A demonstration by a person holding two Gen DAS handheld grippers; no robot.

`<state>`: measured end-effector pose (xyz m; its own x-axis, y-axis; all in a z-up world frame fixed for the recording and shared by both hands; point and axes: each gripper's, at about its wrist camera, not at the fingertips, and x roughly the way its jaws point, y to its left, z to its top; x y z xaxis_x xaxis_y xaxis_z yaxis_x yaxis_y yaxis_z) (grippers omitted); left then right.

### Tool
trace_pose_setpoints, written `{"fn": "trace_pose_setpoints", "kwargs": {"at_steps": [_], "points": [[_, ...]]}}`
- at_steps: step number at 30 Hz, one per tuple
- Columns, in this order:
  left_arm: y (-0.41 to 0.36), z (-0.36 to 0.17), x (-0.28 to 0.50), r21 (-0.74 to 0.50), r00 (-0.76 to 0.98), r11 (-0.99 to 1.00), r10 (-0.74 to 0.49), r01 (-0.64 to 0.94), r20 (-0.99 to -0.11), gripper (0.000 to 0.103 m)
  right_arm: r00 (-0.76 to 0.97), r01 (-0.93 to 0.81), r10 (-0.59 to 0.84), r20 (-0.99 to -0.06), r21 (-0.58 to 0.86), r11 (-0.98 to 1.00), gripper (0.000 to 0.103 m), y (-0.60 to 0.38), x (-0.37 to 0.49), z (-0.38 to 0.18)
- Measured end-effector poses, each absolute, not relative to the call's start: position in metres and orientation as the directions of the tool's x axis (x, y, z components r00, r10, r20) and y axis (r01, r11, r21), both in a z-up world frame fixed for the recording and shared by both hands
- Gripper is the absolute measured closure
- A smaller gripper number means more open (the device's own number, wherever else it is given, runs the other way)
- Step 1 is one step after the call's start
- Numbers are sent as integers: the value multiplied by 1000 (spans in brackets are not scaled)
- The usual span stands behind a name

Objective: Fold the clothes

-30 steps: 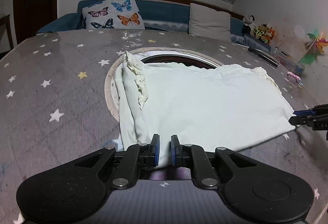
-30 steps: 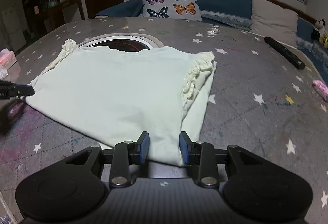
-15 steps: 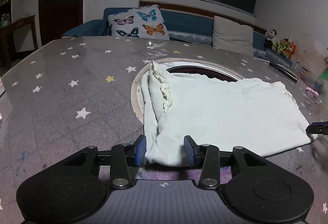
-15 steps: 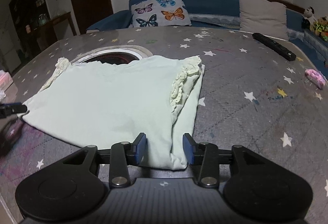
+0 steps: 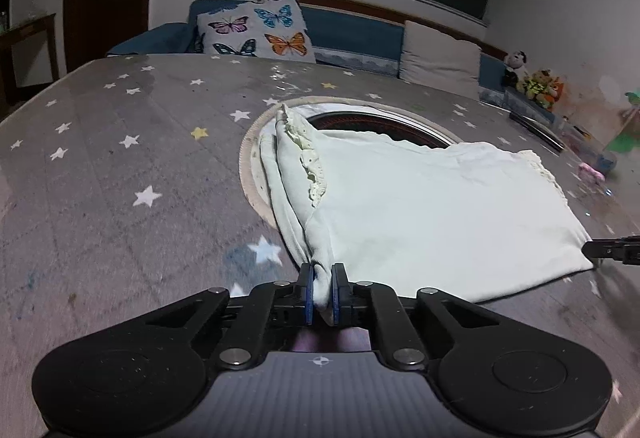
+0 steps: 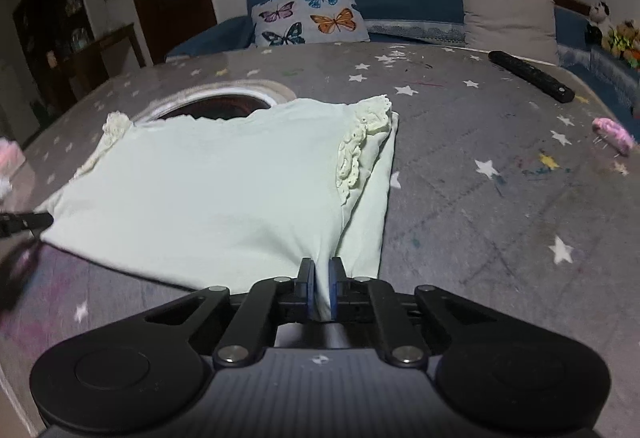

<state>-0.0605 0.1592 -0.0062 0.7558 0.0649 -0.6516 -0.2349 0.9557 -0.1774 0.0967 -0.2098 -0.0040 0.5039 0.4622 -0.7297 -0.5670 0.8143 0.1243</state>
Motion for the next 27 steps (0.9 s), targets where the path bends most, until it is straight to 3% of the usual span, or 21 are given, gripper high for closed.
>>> {"fn": "trace_pose_setpoints", "kwargs": {"at_steps": [7, 14, 16, 21, 27], "points": [[148, -4, -95, -183, 751, 960, 39, -210, -659, 90, 461, -597, 453, -763, 111, 794, 95, -227, 65, 3], [143, 3, -102, -152, 764, 959, 91, -241, -638, 79, 512, -546, 457, -728, 135, 827, 72, -244, 69, 14], [139, 7, -101, -137, 771, 963, 98, -234, -630, 72, 523, -514, 460, -718, 164, 842, 71, -249, 79, 13], [122, 14, -92, -118, 789, 977, 70, -178, -611, 67, 530, -474, 481, -698, 227, 851, 71, -252, 111, 14], [71, 19, -66, -110, 796, 994, -81, 17, -600, 67, 518, -493, 504, -691, 240, 836, 71, -242, 144, 19]]}}
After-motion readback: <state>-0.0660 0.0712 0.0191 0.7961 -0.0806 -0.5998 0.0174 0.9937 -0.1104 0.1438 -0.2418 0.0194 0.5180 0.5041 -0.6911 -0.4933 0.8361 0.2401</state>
